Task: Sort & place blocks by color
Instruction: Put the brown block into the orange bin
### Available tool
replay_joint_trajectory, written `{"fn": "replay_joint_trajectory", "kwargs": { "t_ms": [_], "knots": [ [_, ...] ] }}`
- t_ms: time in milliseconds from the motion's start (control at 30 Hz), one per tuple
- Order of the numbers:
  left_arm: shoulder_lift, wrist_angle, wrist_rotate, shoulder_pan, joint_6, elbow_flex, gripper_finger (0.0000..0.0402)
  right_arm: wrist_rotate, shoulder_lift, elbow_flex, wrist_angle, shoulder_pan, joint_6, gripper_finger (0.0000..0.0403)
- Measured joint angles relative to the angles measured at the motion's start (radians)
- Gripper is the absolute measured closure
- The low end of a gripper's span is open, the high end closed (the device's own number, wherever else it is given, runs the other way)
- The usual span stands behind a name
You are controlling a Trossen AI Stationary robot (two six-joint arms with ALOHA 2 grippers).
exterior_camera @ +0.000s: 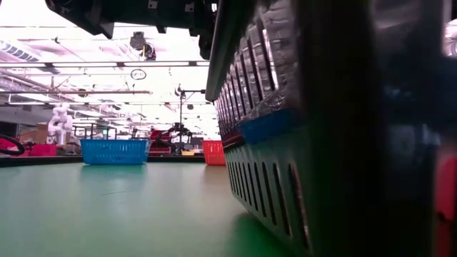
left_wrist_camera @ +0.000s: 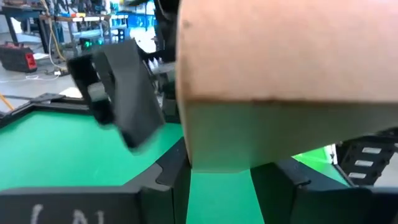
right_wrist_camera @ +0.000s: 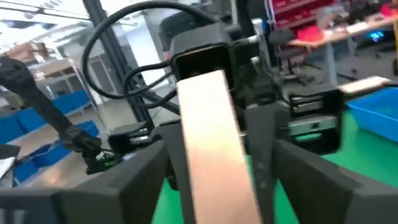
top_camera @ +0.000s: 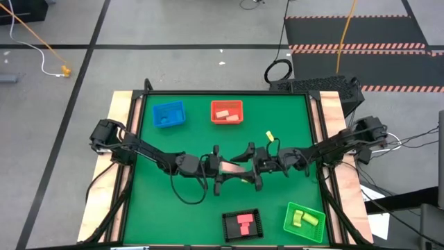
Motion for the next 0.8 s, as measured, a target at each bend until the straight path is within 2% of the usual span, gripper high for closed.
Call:
{"fn": "replay_joint_trajectory", "kwargs": {
  "t_ms": [167,333,433,600,800],
  "knots": [
    [0.0,-0.038,-0.01,0.008,-0.019,0.0,0.027,0.083,-0.144,0.0,-0.264,0.001,0.003,0.0074],
    [0.0,-0.114,-0.014,0.041,-0.048,0.0,0.027,0.135,-0.286,0.0,-0.521,0.002,0.062,0.0075],
    [-0.001,-0.16,-0.016,0.082,-0.048,0.0,0.027,0.134,-0.337,0.0,-0.663,0.002,0.162,0.008],
    [-0.001,-0.212,-0.018,0.186,-0.049,-0.001,0.027,0.132,-0.343,-0.001,-0.848,0.014,0.342,0.0083],
    [-0.001,-0.234,-0.017,0.328,-0.051,-0.002,0.027,0.132,-0.302,-0.002,-0.888,0.029,0.375,0.0083]
  ]
}}
